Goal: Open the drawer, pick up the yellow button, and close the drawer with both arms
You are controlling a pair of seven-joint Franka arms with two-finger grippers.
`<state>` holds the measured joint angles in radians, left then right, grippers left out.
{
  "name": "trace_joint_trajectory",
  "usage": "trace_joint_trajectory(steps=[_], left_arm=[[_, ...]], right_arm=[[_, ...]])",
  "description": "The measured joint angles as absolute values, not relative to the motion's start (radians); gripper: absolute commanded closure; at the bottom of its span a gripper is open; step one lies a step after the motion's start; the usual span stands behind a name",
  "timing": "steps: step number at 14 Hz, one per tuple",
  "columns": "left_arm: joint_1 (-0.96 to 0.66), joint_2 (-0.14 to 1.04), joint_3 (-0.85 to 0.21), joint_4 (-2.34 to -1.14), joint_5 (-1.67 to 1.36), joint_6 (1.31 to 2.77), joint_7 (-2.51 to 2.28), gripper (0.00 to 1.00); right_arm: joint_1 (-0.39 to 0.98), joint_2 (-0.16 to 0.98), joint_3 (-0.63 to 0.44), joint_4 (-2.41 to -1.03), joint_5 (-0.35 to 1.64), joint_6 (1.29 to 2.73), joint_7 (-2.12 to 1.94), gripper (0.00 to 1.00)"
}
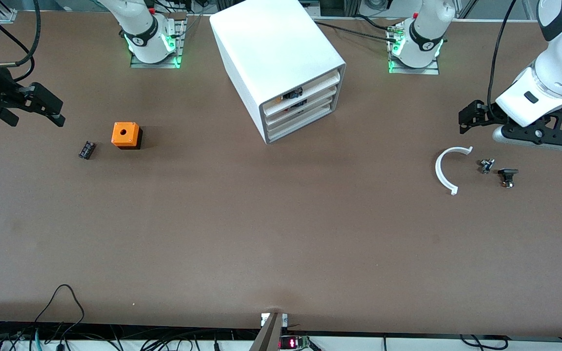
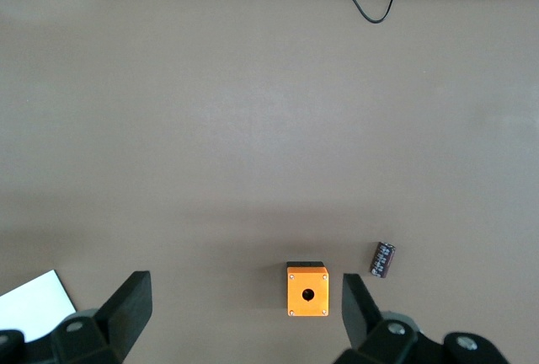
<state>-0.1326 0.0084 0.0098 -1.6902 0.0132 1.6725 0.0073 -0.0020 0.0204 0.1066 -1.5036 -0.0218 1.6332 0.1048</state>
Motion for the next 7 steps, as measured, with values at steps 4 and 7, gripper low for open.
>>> trace_joint_trajectory(steps=[4,7], left_arm=[[-0.133,0.008,0.010,-1.690,0.013,1.672,0.007,0.00],[-0.133,0.008,0.010,-1.690,0.013,1.672,0.007,0.00]], right_arm=[[-0.002,0.022,0.106,-1.490,-0.022,1.636,0.117,0.00],[0.004,0.025,0.106,-1.483,-0.023,1.631,0.117,0.00]])
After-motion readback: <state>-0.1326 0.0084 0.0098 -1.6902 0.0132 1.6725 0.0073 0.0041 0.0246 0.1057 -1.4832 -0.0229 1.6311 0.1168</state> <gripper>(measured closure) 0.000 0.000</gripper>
